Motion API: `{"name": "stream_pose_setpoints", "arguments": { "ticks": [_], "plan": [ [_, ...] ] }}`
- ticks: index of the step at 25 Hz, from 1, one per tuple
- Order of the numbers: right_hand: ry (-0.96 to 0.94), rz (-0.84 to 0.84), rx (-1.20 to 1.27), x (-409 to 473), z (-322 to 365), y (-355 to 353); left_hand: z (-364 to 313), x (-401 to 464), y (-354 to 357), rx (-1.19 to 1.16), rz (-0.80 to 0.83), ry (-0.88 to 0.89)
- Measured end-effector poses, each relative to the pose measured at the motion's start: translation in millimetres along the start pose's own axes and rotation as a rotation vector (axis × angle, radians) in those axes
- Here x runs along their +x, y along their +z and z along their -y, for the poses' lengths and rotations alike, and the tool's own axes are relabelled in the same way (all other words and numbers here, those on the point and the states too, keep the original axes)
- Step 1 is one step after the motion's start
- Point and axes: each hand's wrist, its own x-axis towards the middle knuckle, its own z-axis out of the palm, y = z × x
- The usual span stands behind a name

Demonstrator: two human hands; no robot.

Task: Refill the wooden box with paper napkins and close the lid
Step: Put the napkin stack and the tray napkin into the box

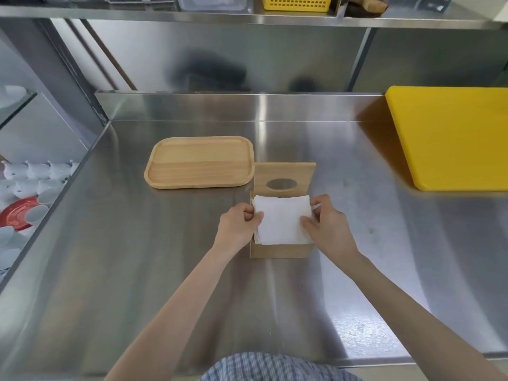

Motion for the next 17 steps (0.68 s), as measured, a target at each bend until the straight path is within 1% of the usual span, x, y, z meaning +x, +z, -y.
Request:
{"name": "stream_pose_setpoints", "arguments": {
  "ticks": [3, 7, 10, 14, 17],
  "plan": [
    [-0.075, 0.002, -0.181, 4.9, -1.3, 2.0, -5.0, 2.8, 6.9, 0.124, -0.024, 0.029],
    [-0.182, 0.030, -0.372, 10.9, 3.2, 4.3, -8.3, 7.6, 11.0, 0.509, -0.063, 0.196],
    [-0.217, 0.030, -0.505, 16.1, 5.9, 6.9, -11.4, 10.1, 15.2, 0.719, -0.101, 0.264],
    [-0.240, 0.051, -0.623, 22.9, 4.6, 13.8, -10.4, 12.9, 20.6, 0.920, -0.043, 0.350],
    [-0.239, 0.084, -0.686, 24.8, 3.9, 18.6, -10.6, 17.0, 22.3, 1.013, -0.007, 0.362]
  ]
}}
